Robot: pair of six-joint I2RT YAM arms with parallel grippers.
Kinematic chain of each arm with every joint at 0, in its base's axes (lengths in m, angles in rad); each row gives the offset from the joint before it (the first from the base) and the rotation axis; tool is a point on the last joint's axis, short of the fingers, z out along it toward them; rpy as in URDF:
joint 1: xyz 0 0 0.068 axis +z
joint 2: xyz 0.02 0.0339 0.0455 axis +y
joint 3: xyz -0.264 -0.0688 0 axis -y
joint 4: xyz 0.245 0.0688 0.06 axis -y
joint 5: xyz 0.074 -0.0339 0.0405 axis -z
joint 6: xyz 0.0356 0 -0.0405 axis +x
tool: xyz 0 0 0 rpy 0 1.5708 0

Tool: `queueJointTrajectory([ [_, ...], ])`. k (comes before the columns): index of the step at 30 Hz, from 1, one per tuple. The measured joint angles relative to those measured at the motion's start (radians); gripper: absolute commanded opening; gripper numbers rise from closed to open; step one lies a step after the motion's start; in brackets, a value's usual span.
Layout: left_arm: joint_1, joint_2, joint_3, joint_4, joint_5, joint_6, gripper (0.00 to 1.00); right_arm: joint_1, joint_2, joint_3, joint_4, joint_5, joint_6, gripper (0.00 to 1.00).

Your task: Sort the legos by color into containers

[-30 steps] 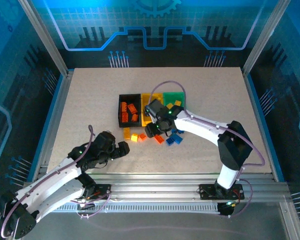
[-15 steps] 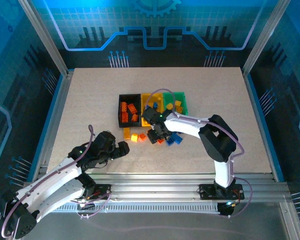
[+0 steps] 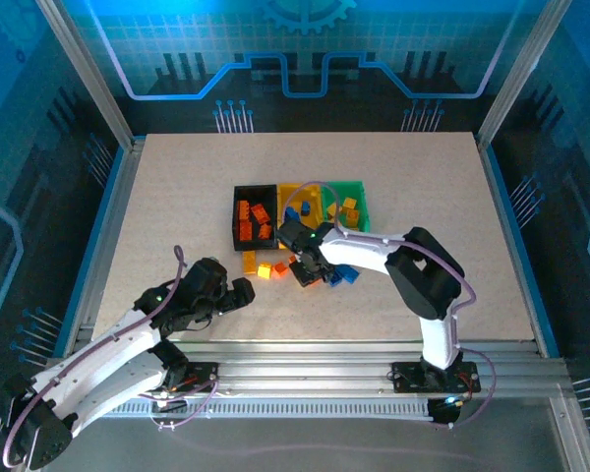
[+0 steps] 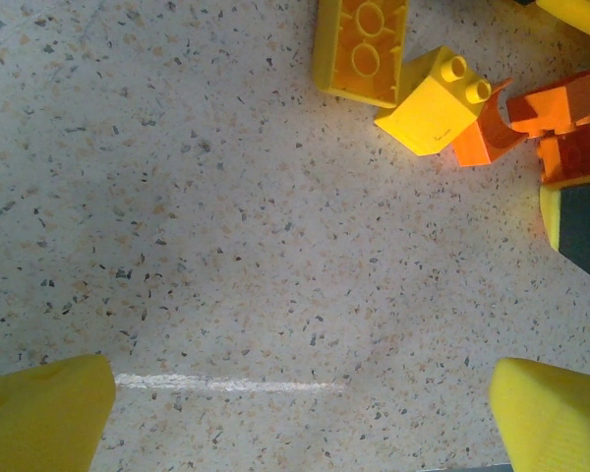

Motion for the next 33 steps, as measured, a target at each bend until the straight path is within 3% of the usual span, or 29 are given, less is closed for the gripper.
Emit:
queueJointTrajectory([
  [6, 0.005, 0.006, 0.000, 0.000, 0.000, 0.003, 0.99, 0.007, -0.167, -0.046, -0.010, -0.058, 0.000, 0.36],
  [11, 0.008, 0.006, 0.000, 0.000, 0.000, 0.003, 0.99, 0.012, -0.234, 0.087, -0.003, -0.113, -0.001, 0.39],
  [15, 0.008, 0.006, 0.000, 0.000, 0.001, 0.003, 0.99, 0.011, -0.124, 0.312, 0.008, -0.116, -0.001, 0.39],
  [22, 0.014, 0.006, 0.000, -0.001, 0.012, 0.003, 0.99, -0.003, 0.221, 0.681, 0.006, -0.112, -0.005, 0.42],
  [28, 0.014, 0.003, 0.000, -0.002, 0.025, 0.005, 0.99, -0.035, 0.402, 0.874, -0.040, -0.115, -0.007, 0.56],
  [33, 0.015, 0.000, 0.000, -0.005, 0.026, 0.013, 0.99, -0.045, 0.418, 0.926, -0.048, -0.118, -0.009, 0.59],
])
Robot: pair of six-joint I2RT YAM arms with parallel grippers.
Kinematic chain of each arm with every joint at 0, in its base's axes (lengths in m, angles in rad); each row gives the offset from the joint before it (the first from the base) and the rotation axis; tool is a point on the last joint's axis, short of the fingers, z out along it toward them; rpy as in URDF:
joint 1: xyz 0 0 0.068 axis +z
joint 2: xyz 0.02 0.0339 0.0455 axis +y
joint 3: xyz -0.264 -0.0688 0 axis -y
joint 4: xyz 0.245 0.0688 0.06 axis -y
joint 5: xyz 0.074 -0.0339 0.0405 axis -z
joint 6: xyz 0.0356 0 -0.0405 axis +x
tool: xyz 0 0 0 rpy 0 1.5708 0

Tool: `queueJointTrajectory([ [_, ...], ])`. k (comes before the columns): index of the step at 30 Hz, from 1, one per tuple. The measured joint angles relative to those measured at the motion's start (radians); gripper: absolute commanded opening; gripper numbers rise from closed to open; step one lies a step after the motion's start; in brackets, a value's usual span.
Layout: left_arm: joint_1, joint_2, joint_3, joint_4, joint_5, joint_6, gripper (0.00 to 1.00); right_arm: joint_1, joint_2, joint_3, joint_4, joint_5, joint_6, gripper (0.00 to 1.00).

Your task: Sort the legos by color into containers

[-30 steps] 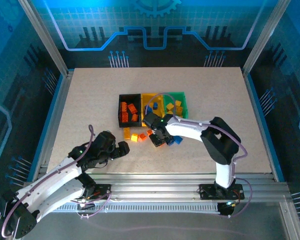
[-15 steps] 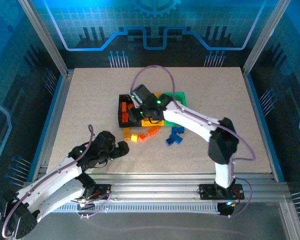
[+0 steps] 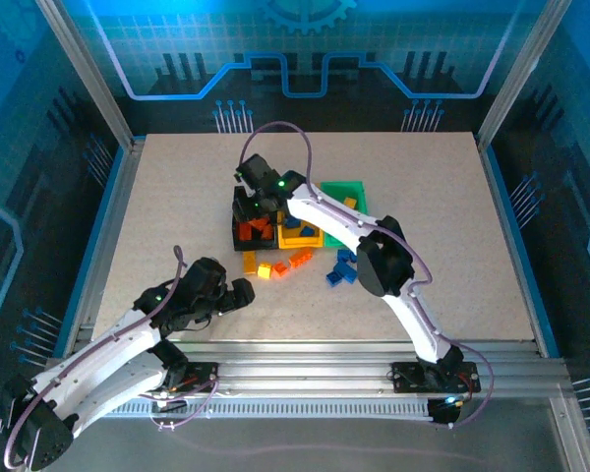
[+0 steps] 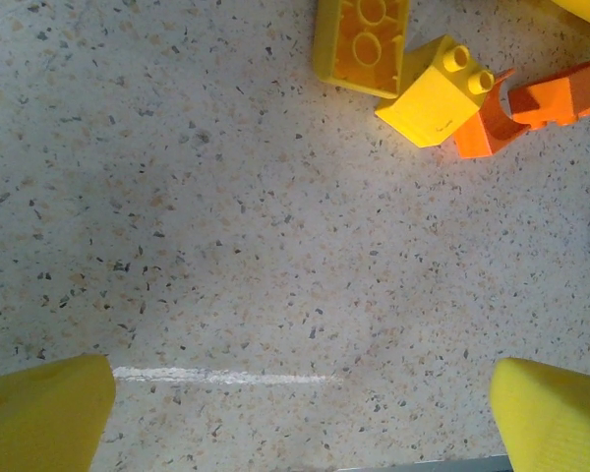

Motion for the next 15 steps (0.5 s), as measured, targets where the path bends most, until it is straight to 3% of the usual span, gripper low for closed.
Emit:
queueJointTrajectory([
  [3, 0.001, 0.000, 0.002, 0.000, 0.000, 0.013, 0.99, 0.000, -0.053, -0.055, 0.024, -0.003, 0.001, 0.59],
  [8, 0.002, 0.039, 0.049, 0.013, 0.008, 0.052, 0.98, 0.000, -0.309, -0.360, 0.101, -0.016, 0.018, 0.58],
  [15, -0.039, 0.338, 0.234, 0.093, 0.026, 0.163, 0.87, -0.037, -0.708, -0.832, 0.223, -0.039, 0.089, 0.57],
])
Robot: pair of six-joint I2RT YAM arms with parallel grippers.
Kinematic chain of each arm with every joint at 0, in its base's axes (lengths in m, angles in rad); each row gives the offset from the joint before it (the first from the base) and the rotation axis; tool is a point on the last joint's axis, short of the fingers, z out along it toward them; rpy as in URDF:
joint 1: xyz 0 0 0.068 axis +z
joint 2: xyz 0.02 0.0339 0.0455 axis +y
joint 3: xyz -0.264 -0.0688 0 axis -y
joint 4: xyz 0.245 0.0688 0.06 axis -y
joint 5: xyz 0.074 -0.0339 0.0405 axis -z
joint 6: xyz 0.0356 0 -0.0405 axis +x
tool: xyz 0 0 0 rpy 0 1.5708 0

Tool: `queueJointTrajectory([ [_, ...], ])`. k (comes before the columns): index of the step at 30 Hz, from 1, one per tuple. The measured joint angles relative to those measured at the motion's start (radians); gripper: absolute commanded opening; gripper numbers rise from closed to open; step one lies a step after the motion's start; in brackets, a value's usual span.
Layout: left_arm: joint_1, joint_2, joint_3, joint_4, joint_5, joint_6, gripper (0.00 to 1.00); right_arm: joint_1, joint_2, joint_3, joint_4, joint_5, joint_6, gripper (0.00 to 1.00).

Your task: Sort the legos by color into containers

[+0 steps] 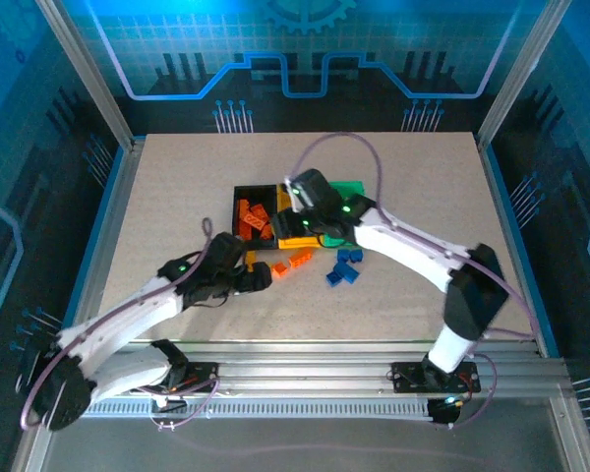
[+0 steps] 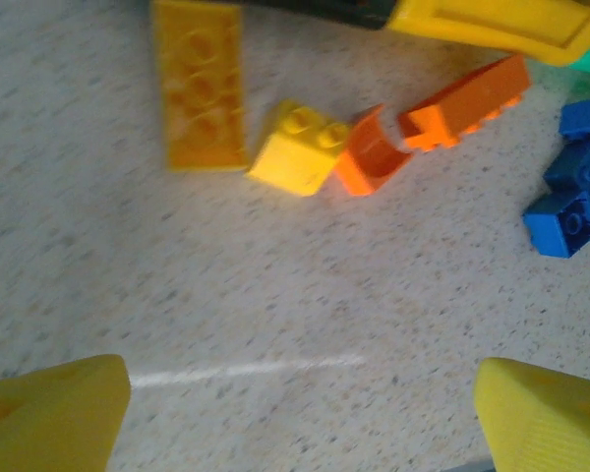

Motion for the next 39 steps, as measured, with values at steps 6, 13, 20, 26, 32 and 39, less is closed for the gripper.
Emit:
queueJointTrajectory([
  [6, -0.123, 0.296, 0.196, 0.058, -0.079, 0.112, 0.78, -0.091, -0.246, -0.309, 0.021, 0.000, 0.053, 0.57],
  [13, -0.165, 0.524, 0.304, 0.113, -0.190, 0.240, 0.69, -0.183, -0.465, -0.437, 0.010, -0.005, 0.071, 0.57],
  [20, -0.196, 0.657, 0.338, 0.162, -0.299, 0.329, 0.66, -0.229, -0.514, -0.469, 0.008, -0.024, 0.071, 0.57],
  [26, -0.214, 0.689, 0.339, 0.215, -0.378, 0.375, 0.65, -0.241, -0.517, -0.479, 0.008, -0.042, 0.071, 0.57],
  [32, -0.215, 0.740, 0.355, 0.257, -0.422, 0.409, 0.61, -0.251, -0.528, -0.479, 0.007, -0.057, 0.071, 0.57],
  [39, -0.220, 0.791, 0.375, 0.283, -0.431, 0.434, 0.42, -0.264, -0.545, -0.479, 0.006, -0.061, 0.071, 0.57],
])
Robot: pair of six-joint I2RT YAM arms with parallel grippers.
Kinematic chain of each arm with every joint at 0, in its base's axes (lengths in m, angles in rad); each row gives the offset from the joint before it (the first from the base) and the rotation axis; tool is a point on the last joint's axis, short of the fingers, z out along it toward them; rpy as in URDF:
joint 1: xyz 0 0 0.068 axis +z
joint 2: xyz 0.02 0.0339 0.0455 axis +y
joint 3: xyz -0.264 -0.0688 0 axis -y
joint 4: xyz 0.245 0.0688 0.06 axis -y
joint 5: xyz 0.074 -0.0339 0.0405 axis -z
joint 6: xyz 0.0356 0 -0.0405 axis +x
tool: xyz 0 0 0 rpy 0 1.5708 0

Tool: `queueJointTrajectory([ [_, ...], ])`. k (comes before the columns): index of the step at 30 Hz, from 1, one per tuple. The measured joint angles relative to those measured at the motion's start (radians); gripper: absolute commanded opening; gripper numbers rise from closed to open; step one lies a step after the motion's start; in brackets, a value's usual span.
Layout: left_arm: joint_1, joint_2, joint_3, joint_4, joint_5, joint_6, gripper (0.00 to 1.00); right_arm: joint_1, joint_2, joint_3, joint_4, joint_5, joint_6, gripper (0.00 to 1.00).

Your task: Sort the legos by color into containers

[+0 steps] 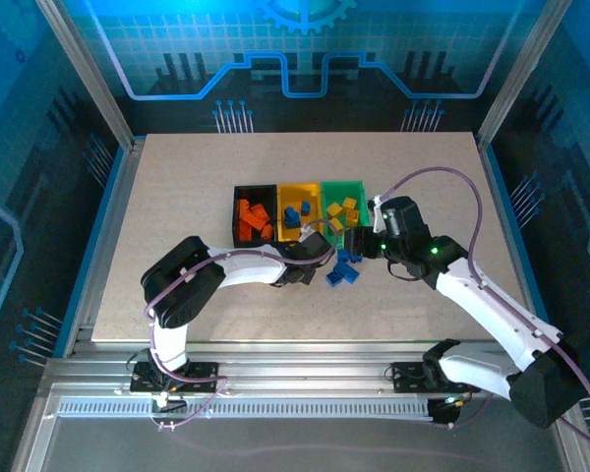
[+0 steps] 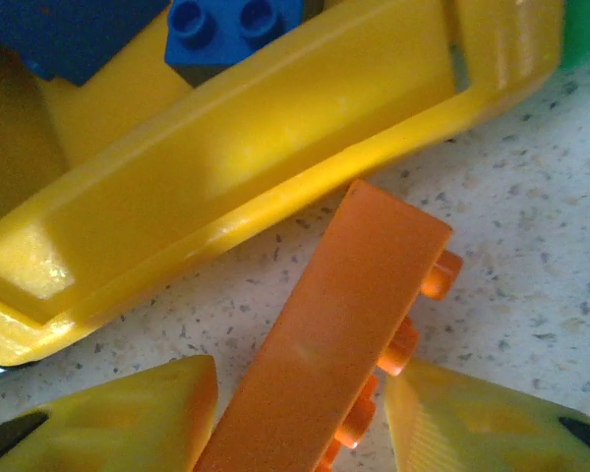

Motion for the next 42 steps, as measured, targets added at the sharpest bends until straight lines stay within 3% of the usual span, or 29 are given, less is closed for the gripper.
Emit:
queueJointTrajectory([
  [9, -0.029, 0.002, 0.000, 0.019, 0.008, 0.026, 0.14, -0.016, -0.010, 0.000, -0.008, 0.000, 0.000, 0.57],
  [15, -0.056, -0.047, -0.035, 0.015, 0.015, 0.006, 0.11, -0.026, -0.011, -0.001, -0.014, 0.000, 0.000, 0.57],
  [23, -0.042, -0.370, -0.106, -0.049, 0.071, -0.122, 0.10, -0.032, -0.014, -0.008, -0.013, -0.001, 0.000, 0.57],
  [26, 0.039, -0.428, -0.081, -0.089, 0.107, -0.180, 0.09, -0.036, -0.015, -0.028, -0.014, -0.007, 0.000, 0.57],
  [30, 0.214, -0.414, -0.047, -0.128, 0.124, -0.228, 0.10, -0.037, -0.014, -0.035, -0.015, -0.015, 0.001, 0.57],
  [34, 0.342, -0.312, 0.039, -0.163, 0.130, -0.259, 0.09, -0.037, -0.014, -0.036, -0.016, -0.022, 0.003, 0.58],
  [38, 0.403, -0.199, 0.125, -0.181, 0.145, -0.275, 0.11, -0.038, -0.023, -0.037, -0.030, -0.021, 0.004, 0.58],
  [40, 0.420, -0.144, 0.172, -0.197, 0.154, -0.277, 0.17, -0.038, -0.036, -0.040, -0.045, -0.021, 0.004, 0.58],
  [42, 0.430, -0.098, 0.217, -0.211, 0.162, -0.280, 0.30, -0.038, -0.047, -0.041, -0.060, -0.022, 0.004, 0.59],
])
